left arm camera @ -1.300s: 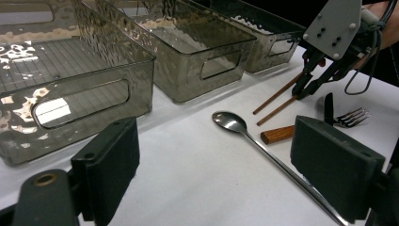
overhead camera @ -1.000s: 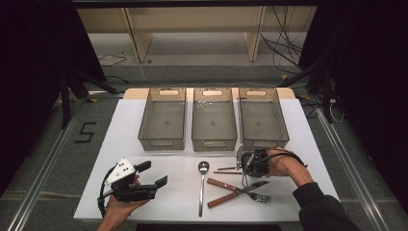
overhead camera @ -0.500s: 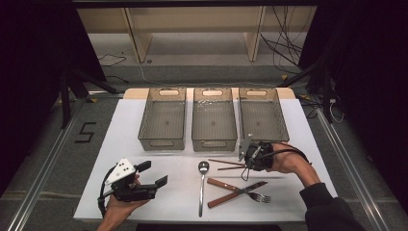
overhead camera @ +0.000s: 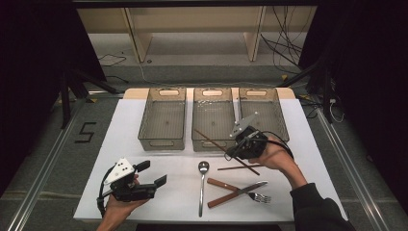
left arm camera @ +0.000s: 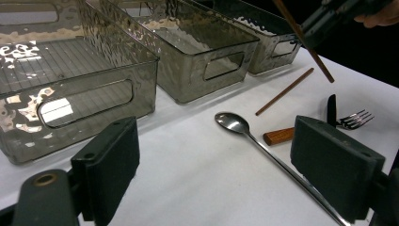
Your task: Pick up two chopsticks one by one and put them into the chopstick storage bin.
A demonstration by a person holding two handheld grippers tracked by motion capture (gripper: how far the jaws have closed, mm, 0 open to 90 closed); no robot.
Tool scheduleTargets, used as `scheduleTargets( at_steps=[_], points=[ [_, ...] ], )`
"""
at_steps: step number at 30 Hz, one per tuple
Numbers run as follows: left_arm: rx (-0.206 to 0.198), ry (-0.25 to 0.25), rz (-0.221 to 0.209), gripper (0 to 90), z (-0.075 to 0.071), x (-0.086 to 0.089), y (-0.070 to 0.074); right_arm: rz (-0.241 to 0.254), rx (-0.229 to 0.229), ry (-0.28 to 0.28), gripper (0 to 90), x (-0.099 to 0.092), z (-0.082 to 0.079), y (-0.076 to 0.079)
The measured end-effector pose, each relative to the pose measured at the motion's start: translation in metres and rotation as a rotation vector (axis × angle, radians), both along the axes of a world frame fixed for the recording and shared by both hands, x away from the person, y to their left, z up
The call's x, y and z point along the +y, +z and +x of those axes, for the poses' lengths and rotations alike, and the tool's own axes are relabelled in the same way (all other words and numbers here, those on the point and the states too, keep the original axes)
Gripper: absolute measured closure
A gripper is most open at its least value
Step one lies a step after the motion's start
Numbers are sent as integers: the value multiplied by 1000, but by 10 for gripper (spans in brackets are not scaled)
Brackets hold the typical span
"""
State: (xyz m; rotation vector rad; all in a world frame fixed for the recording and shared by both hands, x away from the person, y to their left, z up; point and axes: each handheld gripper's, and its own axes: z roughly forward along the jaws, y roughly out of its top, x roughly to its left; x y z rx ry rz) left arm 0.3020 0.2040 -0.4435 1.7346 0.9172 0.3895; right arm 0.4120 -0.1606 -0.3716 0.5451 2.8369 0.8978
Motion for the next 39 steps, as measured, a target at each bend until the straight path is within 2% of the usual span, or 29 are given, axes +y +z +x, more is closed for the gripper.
scheduleTargets(
  at_steps=[4, 9, 12, 18, 24, 29, 39],
  points=[
    [-2, 1, 0, 157, 0, 0, 0, 104, 29, -56, 859, 9, 2, 5],
    [-4, 5, -6, 157, 0, 1, 0, 171, 19, -103, 859, 21, 7, 7],
    [-4, 7, -2, 157, 0, 1, 0, 209, 30, -126, 859, 28, 12, 6],
    [-6, 12, 6, 157, 1, 2, 0, 258, 41, -152, 859, 42, 22, 6],
    [-10, 17, 15, 157, 2, 3, -2, 289, 35, -164, 859, 55, 33, 13],
    [-11, 21, 15, 157, 2, 4, -1, 327, 52, -198, 859, 66, 44, 17],
    [-11, 19, 16, 157, 2, 4, -1, 348, 56, -234, 858, 85, 63, 22]
  ],
)
